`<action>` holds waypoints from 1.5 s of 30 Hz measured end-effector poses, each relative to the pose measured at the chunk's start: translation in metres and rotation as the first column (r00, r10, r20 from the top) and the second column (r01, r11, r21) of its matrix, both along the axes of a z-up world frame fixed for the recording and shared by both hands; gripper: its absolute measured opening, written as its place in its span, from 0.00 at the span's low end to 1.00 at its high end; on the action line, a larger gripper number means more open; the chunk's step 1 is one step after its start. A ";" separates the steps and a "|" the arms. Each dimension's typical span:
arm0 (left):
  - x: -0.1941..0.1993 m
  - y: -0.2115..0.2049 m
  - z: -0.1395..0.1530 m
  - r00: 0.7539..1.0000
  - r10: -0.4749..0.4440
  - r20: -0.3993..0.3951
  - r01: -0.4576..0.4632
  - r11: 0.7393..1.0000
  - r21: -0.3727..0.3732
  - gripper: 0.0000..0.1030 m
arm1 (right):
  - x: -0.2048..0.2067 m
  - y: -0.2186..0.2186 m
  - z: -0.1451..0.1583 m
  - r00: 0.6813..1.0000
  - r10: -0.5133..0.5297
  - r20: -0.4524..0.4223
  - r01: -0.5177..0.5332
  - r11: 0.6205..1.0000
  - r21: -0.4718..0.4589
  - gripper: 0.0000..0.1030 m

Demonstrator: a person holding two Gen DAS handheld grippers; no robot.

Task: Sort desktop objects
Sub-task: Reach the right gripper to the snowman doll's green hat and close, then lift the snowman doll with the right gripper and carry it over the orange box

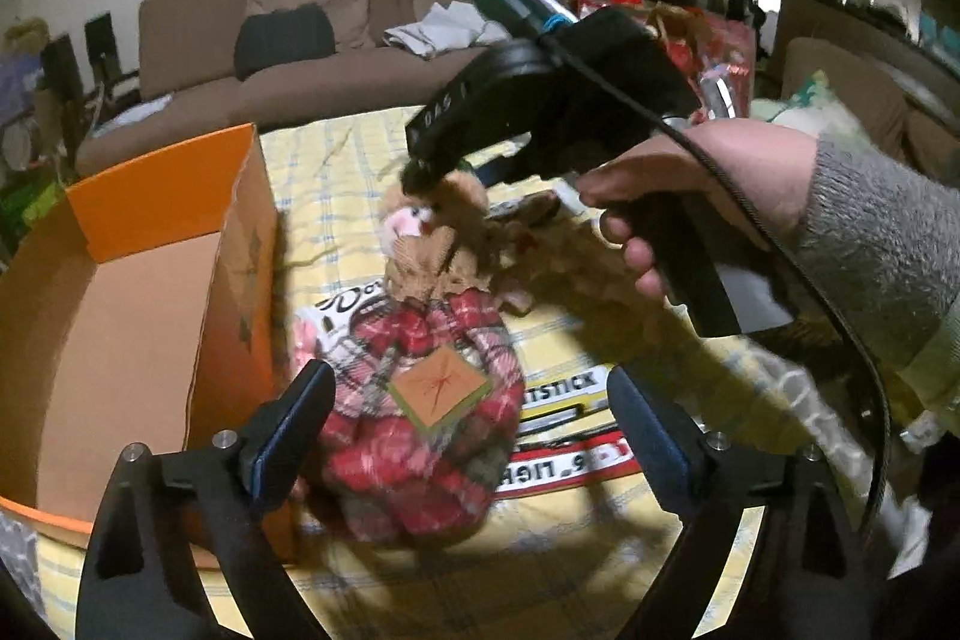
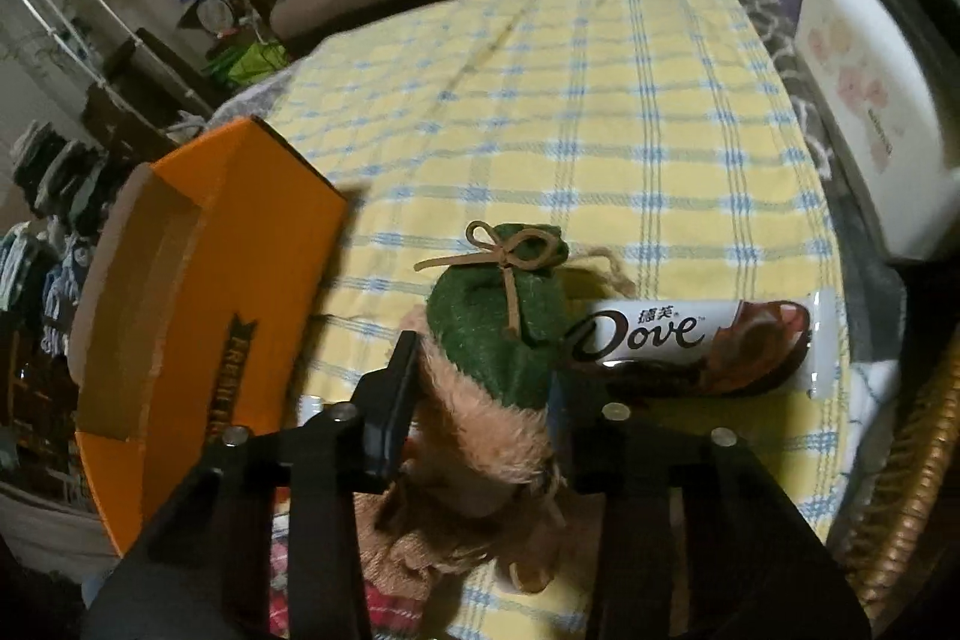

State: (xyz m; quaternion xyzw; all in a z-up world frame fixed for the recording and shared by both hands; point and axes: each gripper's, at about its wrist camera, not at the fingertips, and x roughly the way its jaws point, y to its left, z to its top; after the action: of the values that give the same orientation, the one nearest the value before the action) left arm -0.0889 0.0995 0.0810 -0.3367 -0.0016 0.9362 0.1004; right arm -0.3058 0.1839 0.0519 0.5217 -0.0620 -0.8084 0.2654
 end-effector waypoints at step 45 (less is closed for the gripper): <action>0.040 -0.111 0.206 0.941 0.010 -0.339 0.050 0.985 0.167 0.39 | 0.236 -0.064 0.337 0.864 0.226 -0.449 -0.297 0.950 -0.093 0.88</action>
State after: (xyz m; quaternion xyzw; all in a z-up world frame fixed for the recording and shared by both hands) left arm -0.0489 -0.0111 0.2871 -0.1610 -0.0623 0.9753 0.1377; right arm -0.0699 0.1200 0.3891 0.3096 0.0056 -0.8527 0.4208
